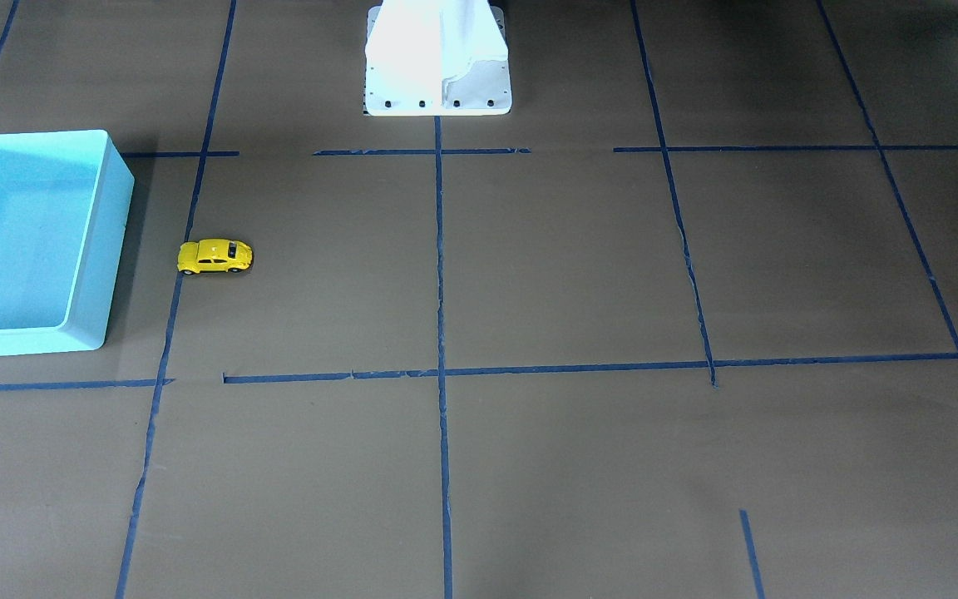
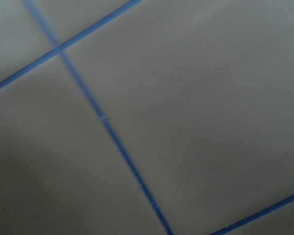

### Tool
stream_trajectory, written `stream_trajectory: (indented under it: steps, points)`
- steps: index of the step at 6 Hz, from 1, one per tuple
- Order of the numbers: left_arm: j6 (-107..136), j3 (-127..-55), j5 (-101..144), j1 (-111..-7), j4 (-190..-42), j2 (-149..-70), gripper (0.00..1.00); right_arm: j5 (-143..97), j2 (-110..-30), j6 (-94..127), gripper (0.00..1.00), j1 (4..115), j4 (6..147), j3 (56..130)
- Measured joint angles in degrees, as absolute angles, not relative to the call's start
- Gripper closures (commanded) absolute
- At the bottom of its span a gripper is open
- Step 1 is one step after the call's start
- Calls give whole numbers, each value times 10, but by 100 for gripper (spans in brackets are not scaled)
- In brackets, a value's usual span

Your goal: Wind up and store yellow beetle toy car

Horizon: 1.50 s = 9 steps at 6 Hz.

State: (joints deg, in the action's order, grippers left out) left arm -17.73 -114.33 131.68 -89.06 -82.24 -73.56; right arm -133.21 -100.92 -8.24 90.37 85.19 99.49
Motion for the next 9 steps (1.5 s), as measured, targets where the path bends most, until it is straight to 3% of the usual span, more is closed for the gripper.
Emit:
stream_trajectory:
  steps: [4, 9]
  points:
    - [-115, -1122, 1333, -923, -819, -737, 0, -1426, -976, -78, 0, 821, 852, 1124]
    - [-77, -1112, 1339, -923, -826, -738, 0, -1502, -883, -75, 0, 690, 853, 1159]
